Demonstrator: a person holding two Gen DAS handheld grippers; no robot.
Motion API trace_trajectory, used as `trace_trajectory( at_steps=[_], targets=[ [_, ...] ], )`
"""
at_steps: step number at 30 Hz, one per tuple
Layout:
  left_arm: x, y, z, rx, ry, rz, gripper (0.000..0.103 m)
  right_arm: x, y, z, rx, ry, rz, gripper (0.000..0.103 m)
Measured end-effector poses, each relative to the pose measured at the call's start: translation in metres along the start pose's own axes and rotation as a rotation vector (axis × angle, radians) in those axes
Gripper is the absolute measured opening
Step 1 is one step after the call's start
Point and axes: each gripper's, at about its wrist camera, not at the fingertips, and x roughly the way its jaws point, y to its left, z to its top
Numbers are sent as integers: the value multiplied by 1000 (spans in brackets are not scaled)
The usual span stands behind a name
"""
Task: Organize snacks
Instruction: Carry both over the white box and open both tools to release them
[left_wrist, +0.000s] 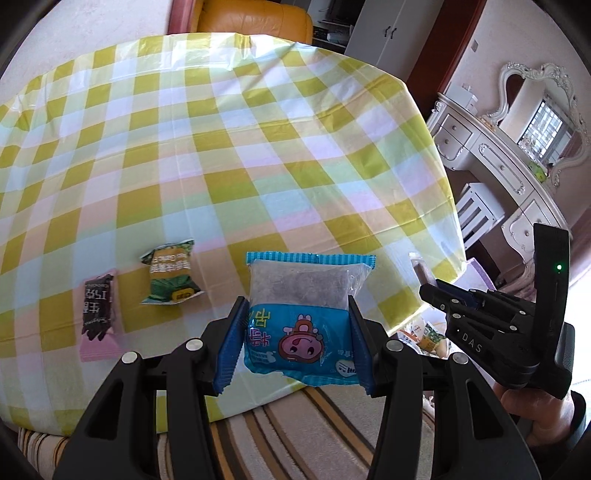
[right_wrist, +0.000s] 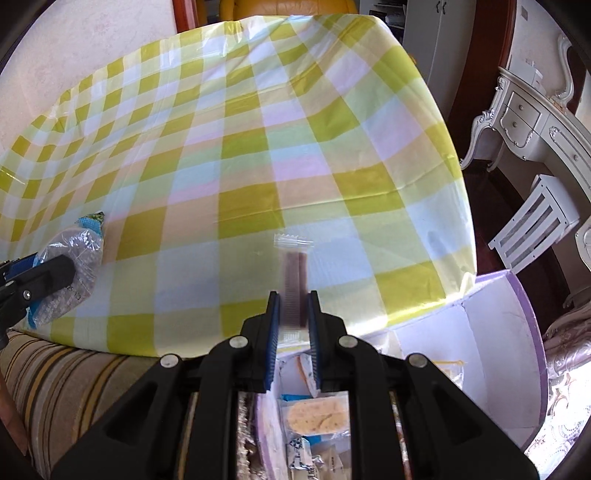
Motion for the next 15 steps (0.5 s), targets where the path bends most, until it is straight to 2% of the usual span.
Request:
trace_trajectory(
  at_steps=[9,15],
  targets=[
    [30,-69,-4,122,96,-131,49,-1,-75,-32,124,46,-104,15],
    [56,-116,-17,224,237,-221,50,3,-113,-57,186,92,-163,15]
  ],
)
